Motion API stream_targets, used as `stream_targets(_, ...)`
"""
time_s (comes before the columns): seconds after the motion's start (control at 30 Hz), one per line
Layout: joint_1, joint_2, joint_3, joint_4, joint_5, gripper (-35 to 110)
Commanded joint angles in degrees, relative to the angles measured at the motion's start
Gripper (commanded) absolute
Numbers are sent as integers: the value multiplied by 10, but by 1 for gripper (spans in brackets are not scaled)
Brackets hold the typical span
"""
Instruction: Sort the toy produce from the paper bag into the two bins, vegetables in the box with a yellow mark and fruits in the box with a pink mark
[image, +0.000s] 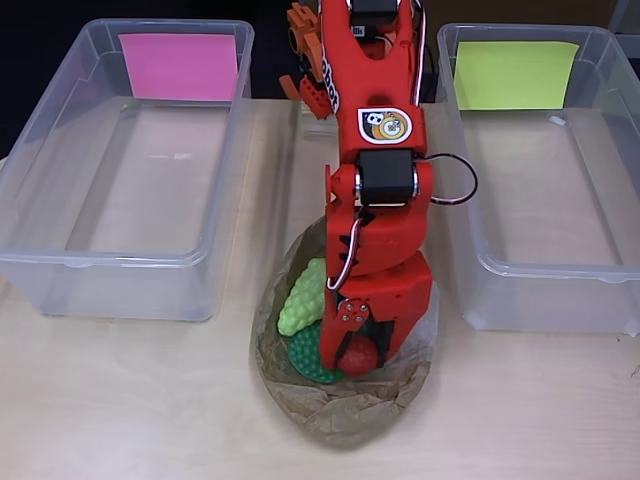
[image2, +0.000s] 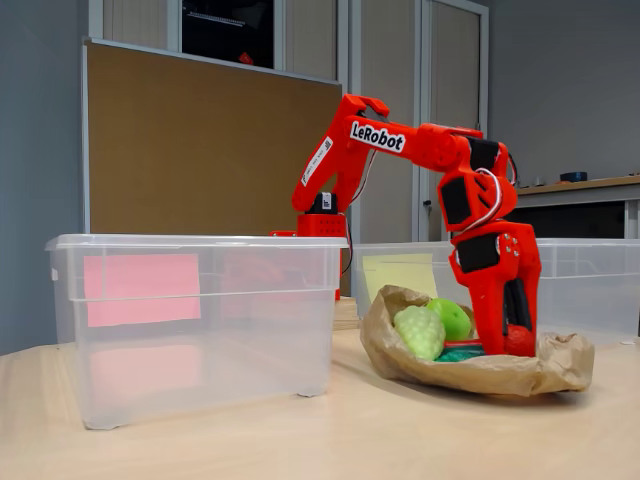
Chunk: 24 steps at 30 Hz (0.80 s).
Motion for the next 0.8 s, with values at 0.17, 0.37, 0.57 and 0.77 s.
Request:
stream_targets(0.17,40,227,4,172,-102,19)
stream_targets(0.37,127,352,45,285,-152,19)
stream_targets(0.57,243,421,52,363,-209,20)
stream_targets(0.77,402,499,113,367,-254,21)
